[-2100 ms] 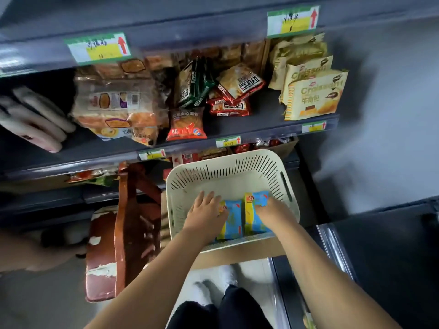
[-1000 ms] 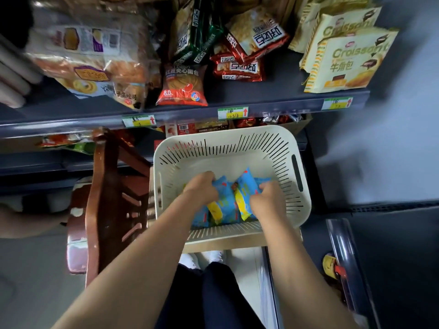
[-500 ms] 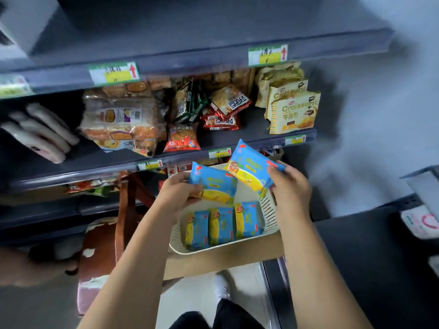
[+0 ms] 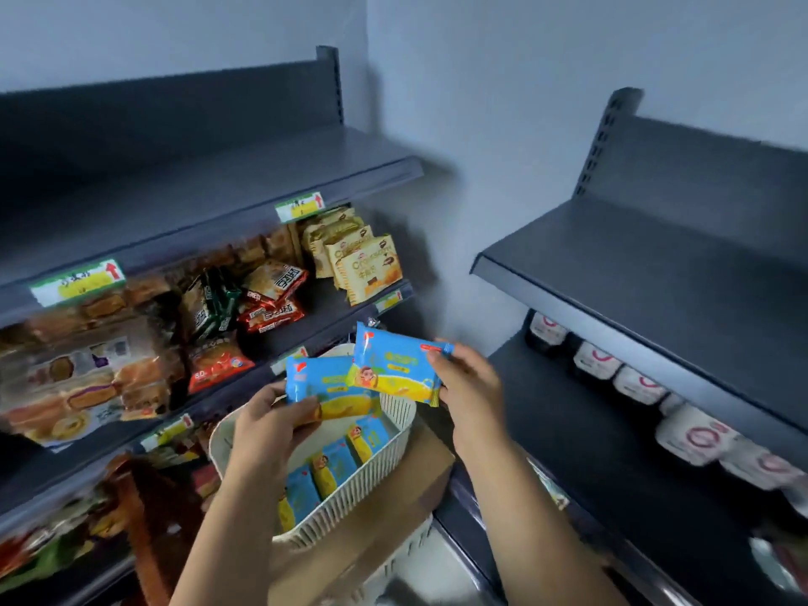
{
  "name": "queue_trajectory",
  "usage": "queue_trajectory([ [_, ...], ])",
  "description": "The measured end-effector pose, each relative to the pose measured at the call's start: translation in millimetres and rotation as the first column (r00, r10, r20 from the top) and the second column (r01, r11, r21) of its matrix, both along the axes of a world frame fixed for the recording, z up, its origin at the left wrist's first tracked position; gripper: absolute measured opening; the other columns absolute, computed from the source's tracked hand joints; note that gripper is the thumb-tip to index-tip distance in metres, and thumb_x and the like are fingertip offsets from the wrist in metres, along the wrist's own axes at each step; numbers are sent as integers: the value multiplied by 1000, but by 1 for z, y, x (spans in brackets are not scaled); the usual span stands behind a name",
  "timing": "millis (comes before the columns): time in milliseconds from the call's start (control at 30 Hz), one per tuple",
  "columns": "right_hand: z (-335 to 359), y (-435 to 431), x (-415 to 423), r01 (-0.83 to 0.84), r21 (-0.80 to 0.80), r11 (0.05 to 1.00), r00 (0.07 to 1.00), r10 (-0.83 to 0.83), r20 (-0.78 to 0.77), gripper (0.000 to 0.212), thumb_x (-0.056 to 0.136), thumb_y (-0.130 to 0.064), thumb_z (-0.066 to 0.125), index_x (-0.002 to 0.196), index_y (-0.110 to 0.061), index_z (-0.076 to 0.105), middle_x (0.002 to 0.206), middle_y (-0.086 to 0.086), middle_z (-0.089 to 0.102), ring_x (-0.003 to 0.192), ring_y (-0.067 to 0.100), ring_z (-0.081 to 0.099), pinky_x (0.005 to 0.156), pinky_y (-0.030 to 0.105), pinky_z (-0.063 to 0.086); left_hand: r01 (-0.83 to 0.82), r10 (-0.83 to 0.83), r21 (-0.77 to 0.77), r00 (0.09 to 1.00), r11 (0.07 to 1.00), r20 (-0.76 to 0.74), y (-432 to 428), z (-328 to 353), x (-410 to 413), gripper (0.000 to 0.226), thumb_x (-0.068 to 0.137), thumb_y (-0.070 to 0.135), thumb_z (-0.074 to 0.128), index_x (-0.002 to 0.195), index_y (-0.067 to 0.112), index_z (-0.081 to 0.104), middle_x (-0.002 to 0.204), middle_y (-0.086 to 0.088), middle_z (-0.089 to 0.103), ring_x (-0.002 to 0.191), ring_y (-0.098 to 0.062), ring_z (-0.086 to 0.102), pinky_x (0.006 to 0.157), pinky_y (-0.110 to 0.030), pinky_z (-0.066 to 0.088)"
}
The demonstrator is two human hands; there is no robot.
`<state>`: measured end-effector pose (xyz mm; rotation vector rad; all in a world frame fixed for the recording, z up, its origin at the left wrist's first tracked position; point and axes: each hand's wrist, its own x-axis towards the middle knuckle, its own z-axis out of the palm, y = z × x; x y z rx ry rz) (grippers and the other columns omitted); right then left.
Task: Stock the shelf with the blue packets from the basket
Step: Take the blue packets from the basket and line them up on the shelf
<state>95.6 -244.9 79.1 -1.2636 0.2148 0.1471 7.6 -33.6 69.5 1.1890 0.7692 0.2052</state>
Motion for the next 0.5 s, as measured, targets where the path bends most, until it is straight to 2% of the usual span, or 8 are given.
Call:
queue_trajectory([
  [100,5,-35,-38,88,-5,996,996,-88,25,13,89,-7,77,101,-13,78,88,5,77,83,20,73,63,30,56,87,-87,-21,996,996,38,-29,5,-14,19,87,-5,72,102,4,66,107,-27,74,102,-43,72,95,-52,58],
  [167,12,-61,-63,159,-13,987,987,-158,41,12,88,-7,77,99,-14,79,90,8,77,85,24,73,71,38,59,153,-151,-25,986,988,77,-53,8,-22,16,87,-6,71,97,6,65,103,-25,75,94,-37,74,96,-51,57],
  [233,20,-90,-89,233,-12,972,971,-232,60,13,89,-6,76,99,-14,79,94,13,77,85,28,74,76,46,60,240,-237,-21,966,970,108,-81,13,-31,17,89,-6,69,93,10,63,98,-21,73,83,-27,73,86,-41,61],
  [300,30,-121,-115,332,6,943,941,-332,68,14,90,-7,76,102,-13,78,93,13,77,78,25,73,65,36,61,324,-315,-32,937,946,153,-114,21,-39,19,90,-7,67,92,12,63,98,-17,73,82,-25,71,82,-36,60],
  [367,40,-148,-137,453,35,891,888,-454,67,13,89,-7,78,100,-15,78,86,5,74,72,17,69,58,27,55,385,-373,-28,907,922,194,-147,31,-46,19,90,-7,67,95,11,66,95,-15,75,83,-25,71,82,-36,60],
  [400,43,-162,-147,505,41,862,860,-507,65,12,88,-8,79,95,-18,79,85,2,73,75,17,69,61,30,56,412,-400,-17,892,911,212,-162,36,-49,18,90,-7,67,96,10,66,94,-14,75,82,-25,71,79,-34,60],
  [500,58,-202,-177,577,14,816,812,-576,90,16,87,-13,81,83,-28,80,84,-3,76,89,25,73,82,53,61,494,-477,-3,841,869,255,-211,48,-60,17,90,-6,67,95,10,66,94,-13,73,83,-23,70,79,-32,60],
])
